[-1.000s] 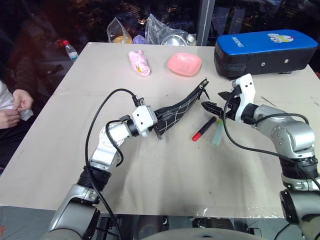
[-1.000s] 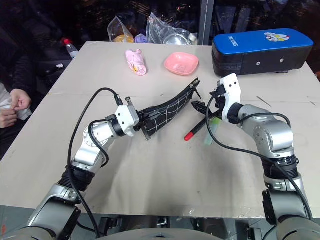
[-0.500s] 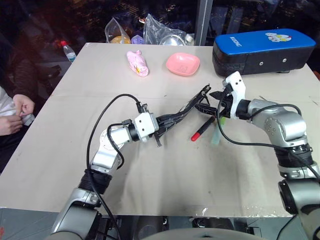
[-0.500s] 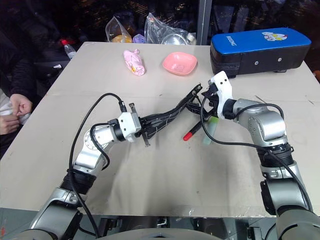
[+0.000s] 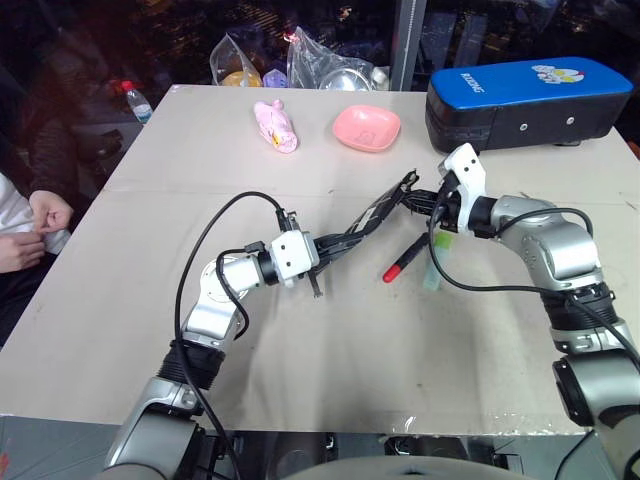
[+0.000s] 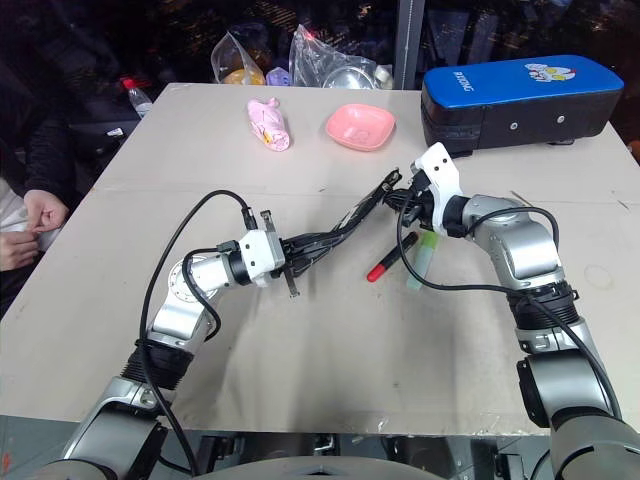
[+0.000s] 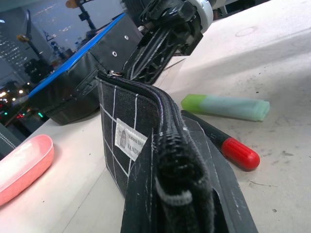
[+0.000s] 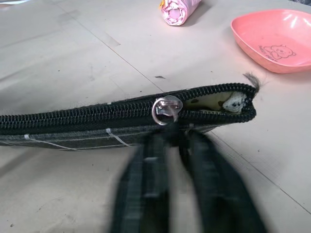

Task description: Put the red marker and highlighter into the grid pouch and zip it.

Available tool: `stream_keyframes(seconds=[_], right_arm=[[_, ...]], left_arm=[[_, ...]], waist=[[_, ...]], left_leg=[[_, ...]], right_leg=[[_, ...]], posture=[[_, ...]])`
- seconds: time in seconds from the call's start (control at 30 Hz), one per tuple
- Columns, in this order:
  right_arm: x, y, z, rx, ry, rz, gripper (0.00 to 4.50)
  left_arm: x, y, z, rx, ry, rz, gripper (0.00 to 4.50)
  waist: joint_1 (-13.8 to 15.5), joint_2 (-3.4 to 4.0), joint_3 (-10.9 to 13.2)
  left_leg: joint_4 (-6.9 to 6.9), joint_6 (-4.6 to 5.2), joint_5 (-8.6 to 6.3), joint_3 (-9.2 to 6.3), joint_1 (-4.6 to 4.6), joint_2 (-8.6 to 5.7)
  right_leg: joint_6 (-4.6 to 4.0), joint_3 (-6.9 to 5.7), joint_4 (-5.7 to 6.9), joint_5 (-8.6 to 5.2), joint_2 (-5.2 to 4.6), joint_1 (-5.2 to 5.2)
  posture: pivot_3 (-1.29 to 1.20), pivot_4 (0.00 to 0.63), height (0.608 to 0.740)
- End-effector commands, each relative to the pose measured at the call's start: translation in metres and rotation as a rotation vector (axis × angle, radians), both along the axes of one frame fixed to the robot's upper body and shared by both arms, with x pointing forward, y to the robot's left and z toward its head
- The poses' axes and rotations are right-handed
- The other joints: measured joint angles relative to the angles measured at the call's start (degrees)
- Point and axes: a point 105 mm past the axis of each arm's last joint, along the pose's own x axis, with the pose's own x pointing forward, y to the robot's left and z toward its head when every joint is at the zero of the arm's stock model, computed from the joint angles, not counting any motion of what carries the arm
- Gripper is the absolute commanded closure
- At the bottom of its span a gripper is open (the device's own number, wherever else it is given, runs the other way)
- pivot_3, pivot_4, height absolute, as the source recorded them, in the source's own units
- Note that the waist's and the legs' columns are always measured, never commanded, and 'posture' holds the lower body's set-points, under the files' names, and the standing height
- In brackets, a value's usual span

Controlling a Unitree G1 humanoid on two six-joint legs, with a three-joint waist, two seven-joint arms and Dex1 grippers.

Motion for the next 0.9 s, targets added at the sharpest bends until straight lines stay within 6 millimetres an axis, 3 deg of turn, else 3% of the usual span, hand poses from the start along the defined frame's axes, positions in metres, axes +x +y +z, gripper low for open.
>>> stream_keyframes(seconds=[0.03,0.3,0.43,0.9], right_arm=[[-0.003,0.002,0.021,0.007,-0.074,0.028,4.41],[-0.02,0.008,0.02,-0.165,-0.157,0.114,4.41],[-0.033,0.019,0.022,-0.17,-0.134,0.167,4.41],[-0.06,0.063,0.028,-0.136,-0.142,0.308,4.41]], left_arm=[[0.005,0.004,0.007,-0.008,-0.049,0.035,4.5],[0.017,0.004,0.016,-0.039,-0.116,0.129,4.5],[0.022,0.001,0.024,-0.095,-0.133,0.185,4.5],[0.02,-0.016,0.019,-0.112,-0.134,0.18,4.5]], waist=[[0.0,0.0,0.0],[0.03,0.01,0.01],[0.08,0.01,0.01],[0.08,0.0,0.01]], left_leg=[[0.0,0.0,0.0,0.0,0.0,0.0],[-0.09,0.0,0.0,-0.01,-0.02,-0.01],[-0.13,0.0,0.0,-0.02,-0.04,-0.01],[-0.13,0.0,0.0,-0.03,-0.04,-0.02]], right_leg=[[0.0,0.0,0.0,0.0,0.0,0.0],[0.0,0.01,-0.12,0.0,-0.02,0.0],[0.0,0.02,-0.17,0.0,-0.02,0.0],[0.0,-0.02,-0.18,0.0,-0.03,0.0]], posture=[[0.0,0.15,0.74],[0.0,0.15,0.74],[0.0,0.15,0.74],[0.0,0.15,0.74]])
